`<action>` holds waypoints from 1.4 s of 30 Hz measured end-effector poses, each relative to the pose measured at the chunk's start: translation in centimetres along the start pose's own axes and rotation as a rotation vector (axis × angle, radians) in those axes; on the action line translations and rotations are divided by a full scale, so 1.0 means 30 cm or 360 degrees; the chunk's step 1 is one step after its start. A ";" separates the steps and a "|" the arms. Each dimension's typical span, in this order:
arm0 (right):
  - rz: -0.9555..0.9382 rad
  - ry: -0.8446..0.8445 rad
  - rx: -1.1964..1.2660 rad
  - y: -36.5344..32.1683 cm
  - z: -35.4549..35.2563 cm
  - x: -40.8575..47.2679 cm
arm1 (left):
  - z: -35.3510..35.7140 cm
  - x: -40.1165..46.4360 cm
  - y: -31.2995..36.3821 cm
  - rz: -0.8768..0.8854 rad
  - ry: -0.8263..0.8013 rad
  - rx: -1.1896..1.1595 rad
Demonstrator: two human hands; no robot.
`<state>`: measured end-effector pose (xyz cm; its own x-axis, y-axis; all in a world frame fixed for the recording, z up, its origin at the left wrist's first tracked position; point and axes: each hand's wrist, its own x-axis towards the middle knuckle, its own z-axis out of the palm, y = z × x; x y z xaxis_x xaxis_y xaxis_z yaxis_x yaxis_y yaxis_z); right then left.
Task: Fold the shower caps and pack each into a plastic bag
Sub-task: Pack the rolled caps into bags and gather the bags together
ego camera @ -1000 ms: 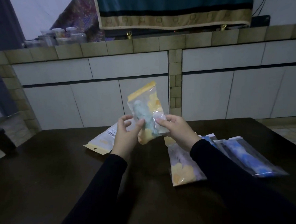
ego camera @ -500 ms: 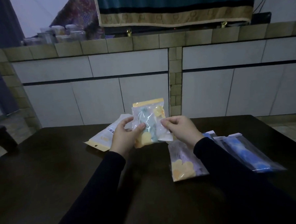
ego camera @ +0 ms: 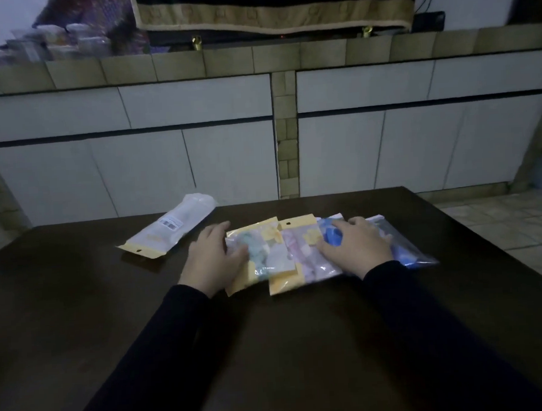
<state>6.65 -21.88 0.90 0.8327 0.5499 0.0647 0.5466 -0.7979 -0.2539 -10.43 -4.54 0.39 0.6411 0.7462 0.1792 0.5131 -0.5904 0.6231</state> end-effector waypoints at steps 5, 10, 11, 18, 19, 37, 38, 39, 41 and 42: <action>0.0146 -0.0131 -0.0001 0.004 0.049 -0.010 | 0.060 -0.104 0.104 0.0180 -0.0307 0.0289; 0.0148 -0.0097 0.0057 -0.018 0.080 0.032 | 0.083 -0.104 0.099 0.0263 -0.0348 0.0447; 0.0147 -0.0102 0.0071 -0.021 0.082 0.044 | 0.081 -0.096 0.088 0.0260 -0.0353 0.0438; 0.0099 -0.0083 0.0030 -0.048 0.087 0.082 | 0.073 -0.052 0.049 0.0239 -0.0342 0.0449; 0.0084 -0.0059 0.0014 -0.048 0.082 0.078 | 0.071 -0.049 0.046 0.0243 -0.0326 0.0442; -0.0852 0.0119 0.0634 -0.655 0.124 -0.087 | -0.214 0.021 -0.413 0.0033 0.0722 0.0446; -0.0770 0.0048 0.0736 -0.689 0.135 -0.067 | -0.223 0.033 -0.432 0.0025 0.0704 0.0449; -0.0686 -0.0022 0.0845 -0.719 0.143 -0.044 | -0.228 0.047 -0.443 0.0039 0.0703 0.0454; -0.0539 -0.0164 0.1035 -0.765 0.149 0.006 | -0.234 0.086 -0.452 0.0063 0.0703 0.0399; -0.0474 -0.0219 0.1103 -0.782 0.150 0.032 | -0.238 0.109 -0.450 0.0053 0.0698 0.0345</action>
<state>-5.78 -1.51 2.57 0.6156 0.7795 0.1159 0.5282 -0.2989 -0.7948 -19.33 8.06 -2.01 0.3823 0.7575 0.5291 0.6331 -0.6318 0.4472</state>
